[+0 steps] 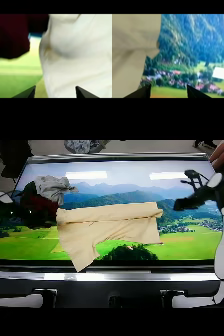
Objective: Fold the shirts.
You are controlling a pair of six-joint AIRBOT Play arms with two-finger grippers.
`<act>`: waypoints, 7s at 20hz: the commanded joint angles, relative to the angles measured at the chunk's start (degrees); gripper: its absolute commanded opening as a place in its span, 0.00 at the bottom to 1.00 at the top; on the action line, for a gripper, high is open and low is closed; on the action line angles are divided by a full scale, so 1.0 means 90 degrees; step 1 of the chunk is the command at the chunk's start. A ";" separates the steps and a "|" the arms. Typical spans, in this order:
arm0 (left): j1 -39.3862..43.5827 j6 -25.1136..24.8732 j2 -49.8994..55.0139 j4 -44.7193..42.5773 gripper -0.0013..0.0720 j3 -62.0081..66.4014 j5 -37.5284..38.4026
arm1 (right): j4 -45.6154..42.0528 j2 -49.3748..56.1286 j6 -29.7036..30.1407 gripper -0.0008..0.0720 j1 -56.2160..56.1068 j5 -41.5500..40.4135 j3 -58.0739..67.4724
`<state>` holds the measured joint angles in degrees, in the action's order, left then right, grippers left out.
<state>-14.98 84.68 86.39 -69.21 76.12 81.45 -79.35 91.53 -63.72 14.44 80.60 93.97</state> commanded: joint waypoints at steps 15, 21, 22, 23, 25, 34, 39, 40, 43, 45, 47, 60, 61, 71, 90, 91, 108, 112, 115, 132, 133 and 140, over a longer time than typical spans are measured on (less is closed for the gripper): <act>0.0413 -0.0673 -0.0449 0.1316 0.31 -0.3215 -0.2608 | 0.1707 -0.0109 0.1025 0.91 0.0940 0.0777 -0.2902; 0.0398 -0.0721 -0.0542 0.1311 0.06 -0.3218 -0.2412 | 0.2028 -0.0068 0.1069 0.92 0.0046 -0.0729 -0.3745; 0.0398 -0.0770 -0.0573 0.1311 0.06 -0.3218 -0.2363 | 0.2050 -0.0070 0.0862 0.91 -0.0087 -0.1008 -0.3745; 0.0398 -0.0775 -0.0617 0.1311 0.06 -0.3218 -0.2341 | 0.2118 -0.0063 0.0709 0.89 -0.0180 -0.1161 -0.3745; 0.0398 -0.0775 -0.0661 0.1311 0.06 -0.3215 -0.2348 | 0.2127 0.0000 0.0481 0.86 -0.0403 -0.1098 -0.3752; -0.0063 -0.0935 -0.1455 0.1292 0.06 -0.1054 -0.1525 | 0.1311 -0.0704 0.1183 0.06 -0.0668 -0.0328 -0.2028; 0.0138 -0.0789 -0.3240 0.1290 0.06 0.2803 -0.2113 | -0.0675 -0.2880 0.1202 0.06 -0.0668 -0.1336 0.1401; 0.0121 -0.0733 -0.3526 0.1287 0.06 0.3405 -0.2409 | -0.0952 -0.3390 0.1171 0.06 -0.0668 -0.1719 0.1858; 0.0126 -0.0214 -0.4313 0.1195 0.06 0.4221 -0.2766 | -0.1100 -0.4646 0.0923 0.06 -0.0673 -0.2074 0.2244; 0.0126 0.0029 -0.4641 0.1190 0.06 0.4211 -0.2594 | -0.1207 -0.5100 0.0804 0.06 -0.0673 -0.1698 0.2242; 0.0126 0.0051 -0.4762 0.1192 0.06 0.4216 -0.2455 | -0.1421 -0.5280 0.0797 0.06 -0.0673 -0.1411 0.2242; 0.0333 -0.0236 -0.1549 0.0704 0.06 0.3038 0.0289 | -0.1013 -0.1066 0.0986 0.05 -0.0673 0.1457 0.1926; 0.0403 -0.0245 -0.1171 0.0612 0.06 0.2548 0.0119 | -0.0947 -0.0471 0.0957 0.05 -0.0673 0.1416 0.1756; 0.1066 -0.0782 0.1773 0.1154 0.06 0.1625 -0.2659 | -0.0206 0.2130 0.0265 0.06 -0.0673 -0.1826 0.1685; 0.0974 -0.0287 0.1671 0.0420 0.63 0.1222 0.0316 | -0.0177 0.1753 0.0491 0.45 -0.0750 0.0998 0.0325; 0.0945 -0.0289 0.1639 0.0459 0.76 0.1290 0.0500 | -0.0185 0.1647 0.0556 0.63 -0.0704 0.1171 0.0418; 0.0245 -0.1418 -0.1336 0.1353 0.75 -0.4430 -0.0520 | -0.0245 -0.0066 0.0729 0.77 0.0595 0.1435 -0.1834; 0.0733 -0.1333 -0.1333 0.1435 0.75 -0.4673 -0.0889 | -0.0265 -0.0126 0.0729 0.79 0.0595 0.1435 -0.2157; 0.1071 -0.1086 -0.1333 0.1430 0.54 -0.4840 -0.1311 | -0.0257 -0.0442 0.0726 0.90 0.0595 0.1183 -0.2815; 0.1120 -0.1302 -0.1700 0.1435 0.06 -0.4828 -0.1814 | 0.1008 -0.0857 0.0607 0.06 0.0595 -0.0325 -0.4979; 0.1117 -0.1302 -0.1700 0.1433 0.06 -0.4806 -0.1814 | 0.1025 -0.0857 0.0614 0.06 0.0595 -0.0308 -0.4979; 0.1107 -0.1258 -0.2293 0.1428 0.06 -0.3101 -0.1610 | 0.1472 -0.1508 0.1200 0.05 0.0534 -0.0408 -0.3949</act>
<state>-4.93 72.40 67.92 -57.21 41.39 65.47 -69.30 80.49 -54.17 19.70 77.91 54.17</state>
